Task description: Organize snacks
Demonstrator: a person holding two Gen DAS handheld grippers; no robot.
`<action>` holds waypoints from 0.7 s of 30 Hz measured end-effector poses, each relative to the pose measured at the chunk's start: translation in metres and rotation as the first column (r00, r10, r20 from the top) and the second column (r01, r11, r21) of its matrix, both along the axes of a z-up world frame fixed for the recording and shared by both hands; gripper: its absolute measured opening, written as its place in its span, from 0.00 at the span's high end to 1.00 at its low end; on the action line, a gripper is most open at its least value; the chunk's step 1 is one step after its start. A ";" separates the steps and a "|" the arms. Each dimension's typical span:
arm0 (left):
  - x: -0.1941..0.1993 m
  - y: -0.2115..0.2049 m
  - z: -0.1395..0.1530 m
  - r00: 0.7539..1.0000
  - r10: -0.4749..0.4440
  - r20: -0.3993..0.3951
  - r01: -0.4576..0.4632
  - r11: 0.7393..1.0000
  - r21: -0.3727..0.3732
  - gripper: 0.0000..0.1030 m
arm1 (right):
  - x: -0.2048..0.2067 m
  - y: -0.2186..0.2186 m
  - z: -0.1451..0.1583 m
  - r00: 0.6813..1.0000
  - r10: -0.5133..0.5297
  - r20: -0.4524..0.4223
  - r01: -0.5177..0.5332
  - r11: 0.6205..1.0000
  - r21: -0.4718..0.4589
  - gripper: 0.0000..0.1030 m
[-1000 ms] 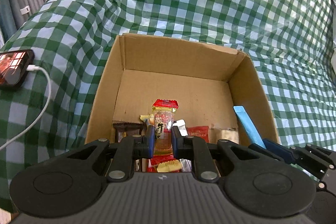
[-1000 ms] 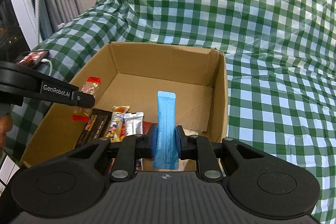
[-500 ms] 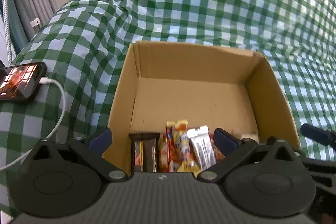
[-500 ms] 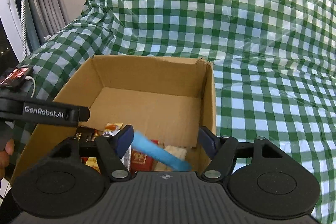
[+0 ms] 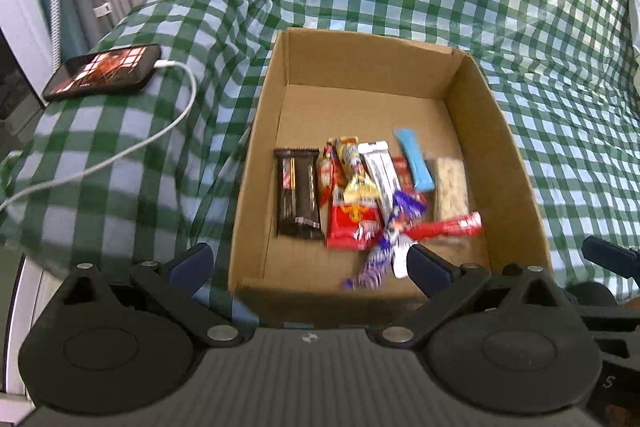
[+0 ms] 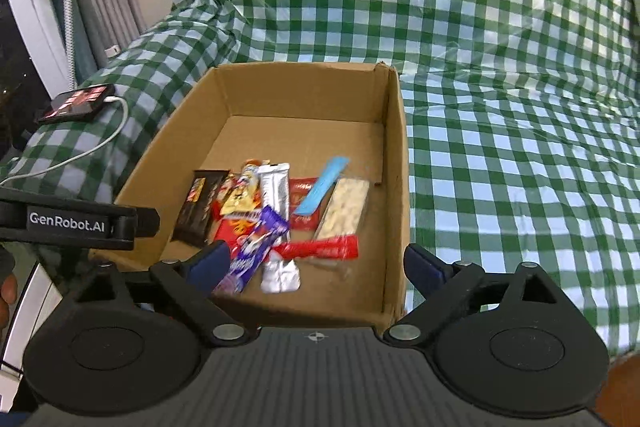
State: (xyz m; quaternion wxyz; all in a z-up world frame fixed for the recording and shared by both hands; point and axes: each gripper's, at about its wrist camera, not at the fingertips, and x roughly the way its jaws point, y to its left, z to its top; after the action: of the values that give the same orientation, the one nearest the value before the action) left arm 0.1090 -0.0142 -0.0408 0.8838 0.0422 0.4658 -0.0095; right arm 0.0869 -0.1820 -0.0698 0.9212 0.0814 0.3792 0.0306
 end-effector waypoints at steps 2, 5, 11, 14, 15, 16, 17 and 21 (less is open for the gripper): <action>-0.015 0.001 0.004 1.000 0.001 0.014 -0.001 1.000 0.004 0.00 | -0.016 0.004 0.003 1.000 0.002 0.019 -0.001 1.000 -0.010 0.07; -0.034 0.000 0.008 1.000 -0.003 0.029 0.003 1.000 0.014 0.00 | -0.034 0.010 0.007 0.999 0.013 0.036 -0.012 1.000 -0.025 0.07; -0.061 -0.003 0.020 0.998 -0.006 0.057 0.006 1.000 0.011 0.00 | -0.058 0.019 0.019 0.995 0.033 0.091 -0.026 0.997 -0.068 0.04; -0.070 -0.006 0.022 0.998 -0.010 0.066 0.009 1.000 0.016 0.00 | -0.069 0.018 0.021 0.995 0.030 0.097 -0.024 0.997 -0.071 0.04; -0.073 -0.008 0.023 0.998 -0.010 0.069 0.009 1.000 0.019 0.00 | -0.072 0.017 0.021 0.995 0.028 0.098 -0.021 0.997 -0.071 0.03; -0.075 -0.009 0.023 0.997 -0.012 0.070 0.010 1.000 0.022 0.00 | -0.075 0.017 0.021 0.995 0.026 0.101 -0.019 0.997 -0.072 0.03; -0.077 -0.010 0.024 0.997 -0.015 0.071 0.013 1.000 0.024 0.00 | -0.078 0.017 0.021 0.994 0.025 0.104 -0.017 0.997 -0.073 0.03; -0.085 -0.013 0.023 0.997 -0.019 0.074 0.017 0.999 0.029 0.00 | -0.085 0.016 0.023 0.993 0.020 0.116 -0.011 0.997 -0.077 0.03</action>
State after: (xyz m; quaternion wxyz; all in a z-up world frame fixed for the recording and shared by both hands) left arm 0.0240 -0.0268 -0.0180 0.8998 0.0590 0.4322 -0.0094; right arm 0.0022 -0.1664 -0.0467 0.9440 0.0413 0.3263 0.0278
